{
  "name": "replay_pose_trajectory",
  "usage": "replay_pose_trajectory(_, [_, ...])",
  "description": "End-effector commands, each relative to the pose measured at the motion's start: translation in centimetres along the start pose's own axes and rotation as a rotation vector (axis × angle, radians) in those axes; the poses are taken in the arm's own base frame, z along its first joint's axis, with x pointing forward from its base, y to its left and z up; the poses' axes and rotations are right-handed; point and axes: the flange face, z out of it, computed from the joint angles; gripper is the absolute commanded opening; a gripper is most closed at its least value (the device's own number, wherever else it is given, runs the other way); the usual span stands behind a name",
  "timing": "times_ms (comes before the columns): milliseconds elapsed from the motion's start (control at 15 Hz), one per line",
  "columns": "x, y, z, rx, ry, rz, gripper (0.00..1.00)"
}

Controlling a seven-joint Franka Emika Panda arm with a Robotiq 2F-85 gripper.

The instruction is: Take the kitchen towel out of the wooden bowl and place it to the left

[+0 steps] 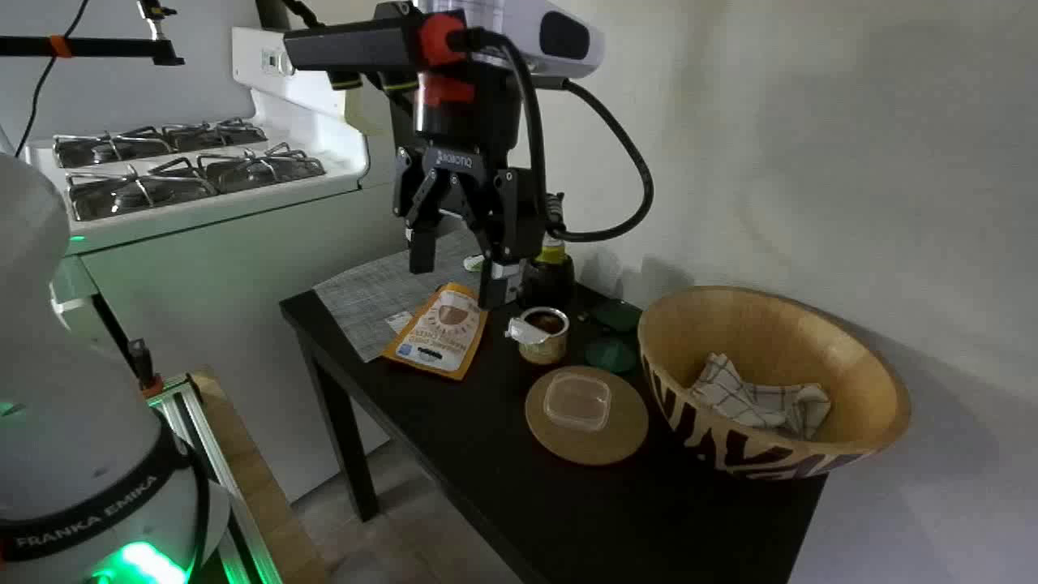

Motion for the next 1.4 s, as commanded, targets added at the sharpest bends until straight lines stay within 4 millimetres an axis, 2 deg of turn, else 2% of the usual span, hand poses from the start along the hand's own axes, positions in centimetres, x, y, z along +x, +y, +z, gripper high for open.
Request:
replay_pose_trajectory(0, [0.0, 0.0, -0.1, 0.001, -0.001, 0.000, 1.00])
replay_pose_trajectory(267, [0.0, 0.0, -0.1, 0.001, -0.001, 0.000, 1.00])
replay_pose_trajectory(533, [3.2, 2.5, -1.9, -0.001, 0.159, 0.059, 1.00])
replay_pose_trajectory(800, [9.7, 4.9, -4.9, -0.032, 0.283, 0.031, 1.00])
replay_pose_trajectory(1000, [14.9, 5.8, -6.9, 0.011, 0.289, -0.071, 1.00])
replay_pose_trajectory(1133, [17.9, 6.8, -7.5, 0.028, 0.273, -0.102, 1.00])
replay_pose_trajectory(1333, [22.4, 9.7, -6.1, 0.054, 0.229, -0.075, 1.00])
